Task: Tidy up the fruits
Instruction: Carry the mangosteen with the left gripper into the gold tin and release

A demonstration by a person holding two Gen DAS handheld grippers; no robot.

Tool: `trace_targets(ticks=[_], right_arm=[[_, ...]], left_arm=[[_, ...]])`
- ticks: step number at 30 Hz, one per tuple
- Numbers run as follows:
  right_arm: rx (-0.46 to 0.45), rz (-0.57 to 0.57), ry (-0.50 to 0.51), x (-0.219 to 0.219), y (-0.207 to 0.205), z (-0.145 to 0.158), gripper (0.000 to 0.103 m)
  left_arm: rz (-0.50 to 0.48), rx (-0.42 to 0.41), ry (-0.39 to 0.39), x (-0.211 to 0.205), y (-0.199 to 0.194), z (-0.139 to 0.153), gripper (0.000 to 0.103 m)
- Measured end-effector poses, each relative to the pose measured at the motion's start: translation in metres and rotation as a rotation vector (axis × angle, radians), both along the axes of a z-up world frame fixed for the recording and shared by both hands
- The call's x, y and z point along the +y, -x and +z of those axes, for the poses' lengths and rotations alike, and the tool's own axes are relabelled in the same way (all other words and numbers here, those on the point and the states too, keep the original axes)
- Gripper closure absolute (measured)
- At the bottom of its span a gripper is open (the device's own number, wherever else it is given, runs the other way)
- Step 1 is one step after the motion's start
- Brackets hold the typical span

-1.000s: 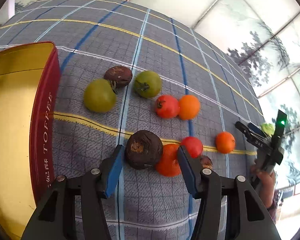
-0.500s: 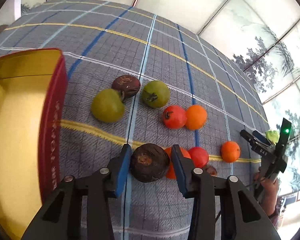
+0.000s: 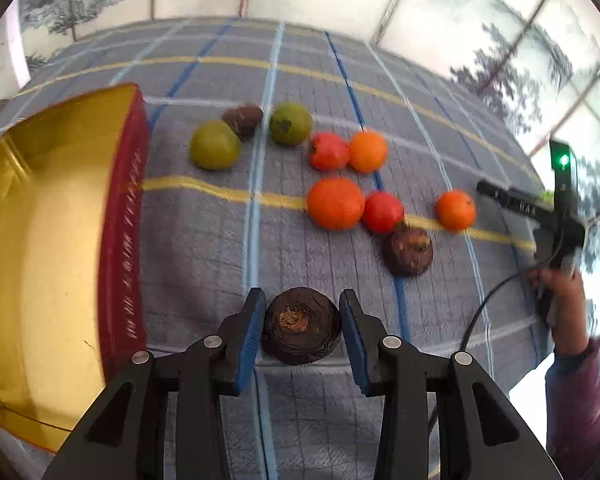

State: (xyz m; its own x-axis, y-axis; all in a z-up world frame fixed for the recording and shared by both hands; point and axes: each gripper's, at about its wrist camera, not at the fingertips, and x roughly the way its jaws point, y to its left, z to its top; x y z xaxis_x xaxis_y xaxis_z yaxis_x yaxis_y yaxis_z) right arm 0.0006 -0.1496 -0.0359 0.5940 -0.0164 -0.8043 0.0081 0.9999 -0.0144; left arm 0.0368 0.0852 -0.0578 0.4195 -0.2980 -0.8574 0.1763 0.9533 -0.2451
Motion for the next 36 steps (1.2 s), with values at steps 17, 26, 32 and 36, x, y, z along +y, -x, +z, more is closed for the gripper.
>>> trace_targets(ticks=[17,26,32,36], right_arm=[[0.0,-0.001,0.001,0.0,0.0,0.0,0.0],[0.0,-0.001,0.0,0.001,0.0,-0.001,0.0],[0.0,-0.002,0.001,0.001,0.0,-0.001,0.0],[0.0,-0.002,0.001,0.001,0.0,-0.001,0.0]], left_arm=[[-0.017,-0.222,-0.198,-0.023,0.032,0.034,0.064],[0.042,-0.284,-0.259,-0.004,0.036,0.057,0.064],[0.087,-0.301,-0.308,0.019,0.034,0.064,0.064],[0.108,-0.304,-0.359,0.037,0.027,0.063,0.064]])
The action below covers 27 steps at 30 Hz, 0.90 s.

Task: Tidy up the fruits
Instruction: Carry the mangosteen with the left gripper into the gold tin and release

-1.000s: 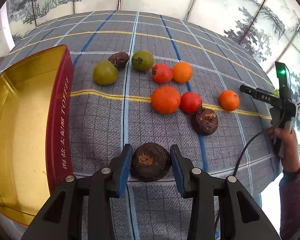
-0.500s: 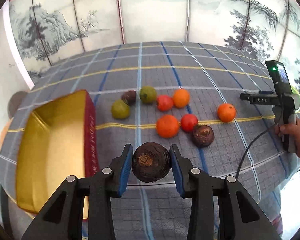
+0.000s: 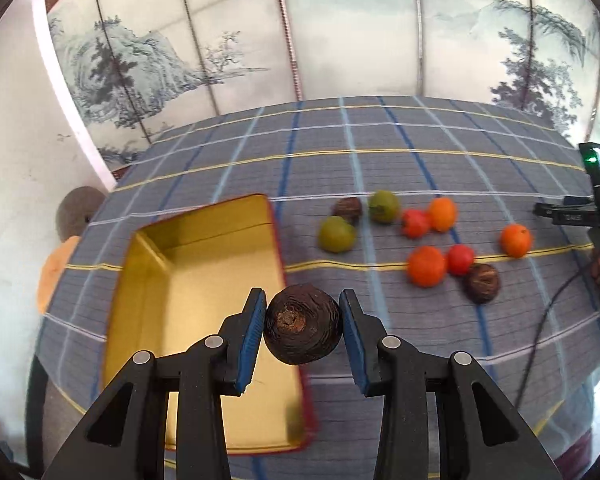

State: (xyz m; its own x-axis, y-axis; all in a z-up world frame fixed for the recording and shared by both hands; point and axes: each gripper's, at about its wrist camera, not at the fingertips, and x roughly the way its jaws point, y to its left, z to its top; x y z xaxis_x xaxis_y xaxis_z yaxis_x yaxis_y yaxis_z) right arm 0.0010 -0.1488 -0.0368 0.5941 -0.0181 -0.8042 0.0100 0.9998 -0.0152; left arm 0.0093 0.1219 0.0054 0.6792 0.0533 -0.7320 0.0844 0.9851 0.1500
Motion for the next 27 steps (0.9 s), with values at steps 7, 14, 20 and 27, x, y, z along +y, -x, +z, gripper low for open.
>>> trace_targets(ticks=[7,14,20,27], right_arm=[[0.0,0.0,0.0,0.0,0.0,0.0,0.0],[0.0,0.0,0.0,0.0,0.0,0.0,0.0],[0.0,-0.001,0.001,0.0,0.0,0.0,0.0],[0.0,-0.001,0.001,0.0,0.0,0.0,0.0]], left_arm=[[0.045,-0.004,-0.095,0.03,-0.015,-0.007,0.064],[0.078,0.022,-0.163,0.057,-0.041,-0.018,0.064],[0.123,0.073,-0.202,0.08,-0.071,-0.032,0.063],[0.166,0.097,-0.282,0.091,-0.092,-0.045,0.054]])
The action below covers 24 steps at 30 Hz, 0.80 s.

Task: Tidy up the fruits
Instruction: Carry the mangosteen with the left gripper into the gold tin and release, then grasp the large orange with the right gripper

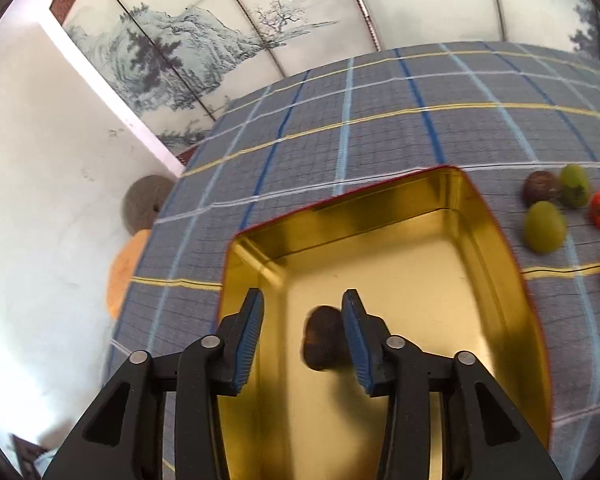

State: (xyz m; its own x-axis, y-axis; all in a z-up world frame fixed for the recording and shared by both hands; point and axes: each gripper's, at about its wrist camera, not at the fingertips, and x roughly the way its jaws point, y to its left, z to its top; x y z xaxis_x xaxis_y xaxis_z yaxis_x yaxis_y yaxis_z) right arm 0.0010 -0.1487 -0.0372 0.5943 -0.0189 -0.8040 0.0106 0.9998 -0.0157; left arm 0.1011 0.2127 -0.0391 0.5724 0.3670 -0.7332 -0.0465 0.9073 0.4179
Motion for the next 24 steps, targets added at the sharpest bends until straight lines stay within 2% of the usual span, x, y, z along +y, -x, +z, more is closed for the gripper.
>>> trace_targets(ticks=[1,3,4,6,12,15,18,24], right_arm=[[0.0,0.0,0.0,0.0,0.0,0.0,0.0],[0.0,0.0,0.0,0.0,0.0,0.0,0.0],[0.0,0.0,0.0,0.0,0.0,0.0,0.0],[0.0,0.0,0.0,0.0,0.0,0.0,0.0],[0.0,0.0,-0.001,0.0,0.0,0.0,0.0],[0.0,-0.002,-0.001,0.0,0.001,0.001,0.0],[-0.013,0.017,-0.033,0.001,0.008,0.003,0.0],[-0.136,0.155,-0.147,0.025,0.065,0.022,0.0]], left_arm=[[0.002,-0.003,-0.008,0.001,-0.002,0.0,0.044],[0.015,-0.015,-0.028,0.003,-0.003,0.001,0.03],[0.031,-0.03,-0.05,0.003,-0.001,0.004,0.029],[0.041,-0.046,-0.037,0.002,0.005,0.01,0.029],[-0.032,-0.116,0.125,-0.019,0.051,0.039,0.028],[-0.053,-0.127,0.2,-0.029,0.074,0.048,0.028],[-0.083,-0.101,0.279,-0.039,0.096,0.05,0.028],[-0.105,-0.104,0.279,-0.063,0.125,0.051,0.028]])
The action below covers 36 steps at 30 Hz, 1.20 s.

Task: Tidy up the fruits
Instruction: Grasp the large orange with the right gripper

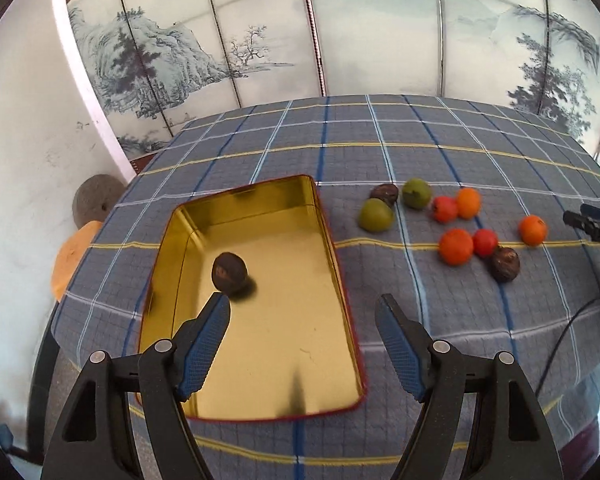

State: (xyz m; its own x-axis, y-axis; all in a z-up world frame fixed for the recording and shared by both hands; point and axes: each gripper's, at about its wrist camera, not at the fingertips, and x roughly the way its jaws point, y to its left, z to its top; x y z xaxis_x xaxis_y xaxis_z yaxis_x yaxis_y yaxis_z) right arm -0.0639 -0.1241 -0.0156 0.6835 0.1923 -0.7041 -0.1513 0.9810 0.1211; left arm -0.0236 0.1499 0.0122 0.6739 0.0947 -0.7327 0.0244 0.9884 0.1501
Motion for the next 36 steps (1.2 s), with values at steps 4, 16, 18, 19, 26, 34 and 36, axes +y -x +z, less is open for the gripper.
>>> trace_targets(ticks=[4,16,18,19,26,34,36], right_arm=[[-0.054,0.132,-0.008,0.043,0.026,0.011,0.0],[-0.045,0.244,0.045,0.085,0.019,0.011,0.012],[-0.03,0.24,0.032,0.083,0.016,0.009,0.012],[-0.027,0.242,0.034,0.083,0.016,0.009,0.012],[-0.009,0.273,0.081,0.097,-0.002,0.004,0.017],[0.081,0.316,0.15,0.11,-0.014,-0.012,0.067],[0.067,0.31,0.156,0.114,-0.008,-0.002,0.067]], left_arm=[[0.063,-0.054,0.047,0.01,0.022,0.004,0.028],[0.13,-0.043,0.113,0.032,0.069,-0.018,0.028],[0.108,-0.033,0.108,0.026,0.069,-0.02,0.028],[0.1,-0.035,0.105,0.023,0.07,-0.019,0.028],[0.05,-0.023,0.101,0.007,0.072,-0.019,0.028],[0.049,-0.052,0.111,0.008,0.076,-0.011,0.027],[0.056,-0.058,0.121,0.012,0.076,-0.009,0.027]])
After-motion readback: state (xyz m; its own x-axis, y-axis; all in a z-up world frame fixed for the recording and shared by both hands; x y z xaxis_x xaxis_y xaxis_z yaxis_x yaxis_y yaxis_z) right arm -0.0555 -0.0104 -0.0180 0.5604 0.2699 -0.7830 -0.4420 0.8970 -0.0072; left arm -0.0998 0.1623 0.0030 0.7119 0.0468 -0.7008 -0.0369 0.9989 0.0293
